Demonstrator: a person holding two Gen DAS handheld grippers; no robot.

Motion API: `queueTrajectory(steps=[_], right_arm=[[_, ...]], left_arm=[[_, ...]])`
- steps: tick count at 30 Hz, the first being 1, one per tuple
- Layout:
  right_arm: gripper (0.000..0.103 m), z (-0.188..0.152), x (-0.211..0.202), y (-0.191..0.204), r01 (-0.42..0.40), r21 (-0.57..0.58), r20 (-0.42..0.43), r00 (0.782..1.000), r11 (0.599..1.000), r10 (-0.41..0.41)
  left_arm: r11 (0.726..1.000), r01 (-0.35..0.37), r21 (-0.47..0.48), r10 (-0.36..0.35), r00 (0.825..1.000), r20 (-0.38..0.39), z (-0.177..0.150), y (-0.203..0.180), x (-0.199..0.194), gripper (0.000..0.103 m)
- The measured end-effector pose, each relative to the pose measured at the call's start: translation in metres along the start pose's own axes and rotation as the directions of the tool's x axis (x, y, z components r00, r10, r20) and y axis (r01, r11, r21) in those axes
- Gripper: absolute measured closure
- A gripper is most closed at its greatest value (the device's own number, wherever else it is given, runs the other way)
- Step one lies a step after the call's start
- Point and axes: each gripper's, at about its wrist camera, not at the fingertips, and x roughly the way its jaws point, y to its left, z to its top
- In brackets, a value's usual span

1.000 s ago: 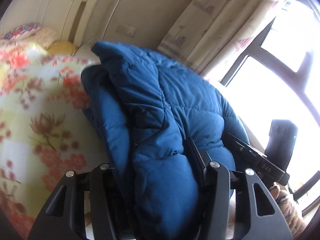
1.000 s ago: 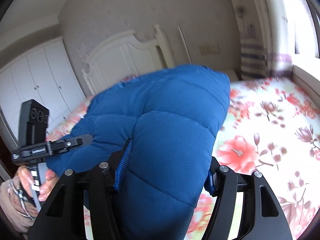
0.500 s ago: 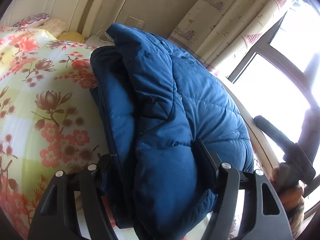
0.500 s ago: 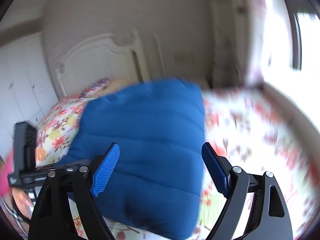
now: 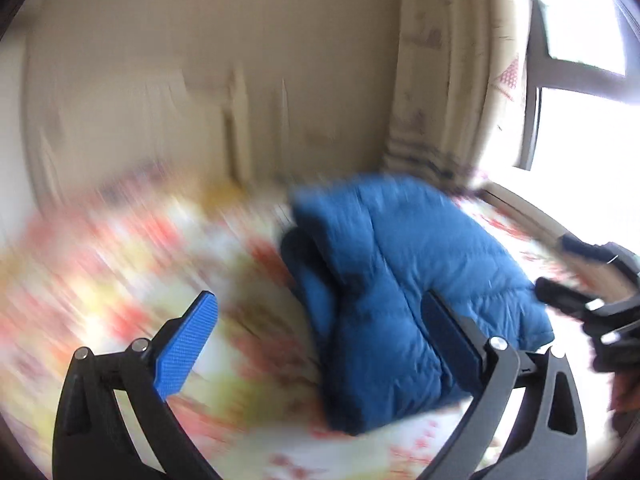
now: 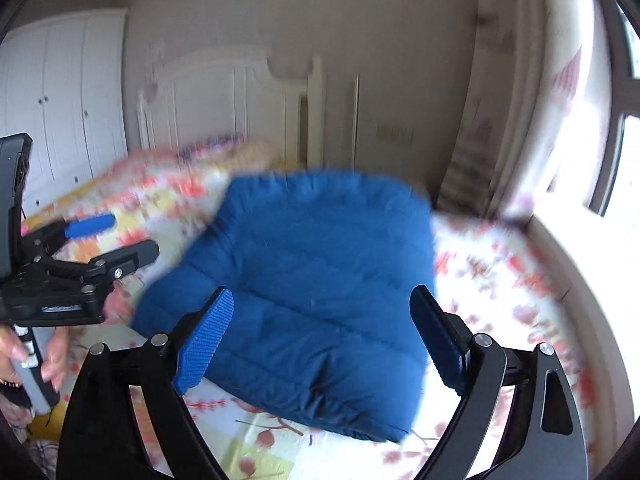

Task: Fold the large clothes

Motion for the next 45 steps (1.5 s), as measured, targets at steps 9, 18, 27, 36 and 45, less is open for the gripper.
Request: queueTrajectory(steps=[9,18,27,36,45], right_arm=[[0.016,0.02,-0.095,0.004,0.082,0.015,0.142,0.986,0.996,-0.084],[0.016,-0.019,-0.105,0.015,0.102,0.028,0.044,0.994,0.994,-0.103],[0.016,-0.029,-0.095,0.01,0.087,0.054,0.016,0.996,0.995,-0.088],[0.016,-0.035,-0.088,0.013,0.086,0.057,-0.005,0.996,0.995,-0.086],[0.016,-0.037,-0.084,0.012,0.083,0.066,-0.02,0.996,0.994,-0.082]], left_arm=[[0.981,-0.189,-0.044,0.194,0.95,0.244,0.03,-0.02,-0.114,0.002],[0.99,-0.125,-0.065,0.134,0.979,0.153,0.003,-0.038,-0.12,0.002],[0.996,-0.084,-0.032,0.086,0.995,0.048,-0.021,-0.048,-0.093,0.002],[0.998,-0.059,-0.029,0.059,0.998,0.004,-0.031,-0.051,-0.084,0.002],[0.997,-0.061,-0.036,0.06,0.998,-0.023,-0.034,-0.049,-0.078,0.002]])
